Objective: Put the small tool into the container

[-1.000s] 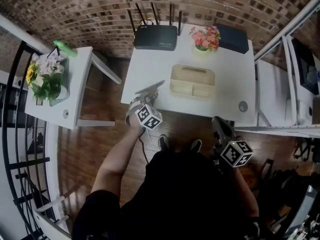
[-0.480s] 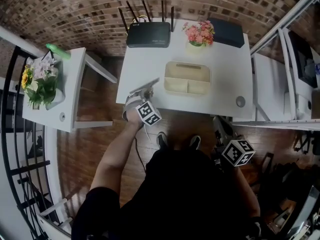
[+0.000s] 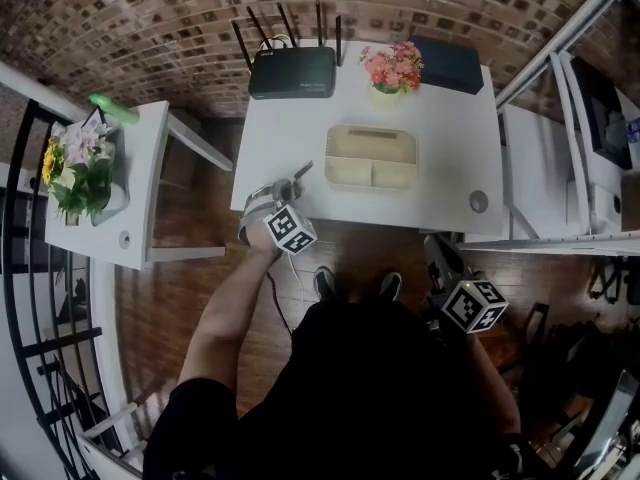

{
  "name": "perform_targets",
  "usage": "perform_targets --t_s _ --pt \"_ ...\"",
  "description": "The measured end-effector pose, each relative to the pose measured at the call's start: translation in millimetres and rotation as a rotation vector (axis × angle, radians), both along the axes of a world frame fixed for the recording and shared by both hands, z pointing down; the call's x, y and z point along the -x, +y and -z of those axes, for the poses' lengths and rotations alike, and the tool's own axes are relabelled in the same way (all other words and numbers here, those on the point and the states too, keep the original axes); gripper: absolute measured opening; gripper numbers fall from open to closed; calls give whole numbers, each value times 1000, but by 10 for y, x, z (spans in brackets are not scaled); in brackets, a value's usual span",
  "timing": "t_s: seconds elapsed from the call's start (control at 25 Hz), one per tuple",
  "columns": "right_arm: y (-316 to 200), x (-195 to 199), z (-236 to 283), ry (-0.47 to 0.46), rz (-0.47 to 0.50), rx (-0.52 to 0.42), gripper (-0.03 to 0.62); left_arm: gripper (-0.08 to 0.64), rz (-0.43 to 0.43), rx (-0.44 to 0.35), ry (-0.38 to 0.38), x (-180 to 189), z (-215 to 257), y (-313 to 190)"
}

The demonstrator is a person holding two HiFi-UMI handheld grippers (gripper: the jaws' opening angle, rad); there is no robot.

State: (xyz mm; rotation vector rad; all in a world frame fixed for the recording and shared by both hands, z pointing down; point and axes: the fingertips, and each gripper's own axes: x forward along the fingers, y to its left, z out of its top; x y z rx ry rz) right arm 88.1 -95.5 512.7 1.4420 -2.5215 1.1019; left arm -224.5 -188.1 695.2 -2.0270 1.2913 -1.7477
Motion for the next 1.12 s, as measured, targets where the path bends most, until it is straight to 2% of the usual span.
perform_targets --t_s 0.2,0.4,0.52,0.64,0.76,0.92,1.04,1.12 --pt "-6 44 -19 -12 8 3 11 11 82 -22 151 67 260 69" --pt "-17 110 -44 -26 20 16 11 11 211 -97 365 216 658 99" --pt "-23 129 -61 -31 24 21 11 11 228 -163 495 205 981 84" --pt "-19 143 -76 -37 25 28 11 11 211 -225 623 121 1376 55" --pt "-19 143 -80 -37 24 32 11 11 146 -268 753 -60 1792 15" --pt "-16 115 -78 -31 18 31 11 11 15 -231 935 -503 2242 5" --pt "1 90 -78 -31 12 29 11 11 -49 -199 1061 -737 2417 -30" --pt "10 69 -72 -31 4 27 11 11 -87 -175 1110 -853 2467 -59"
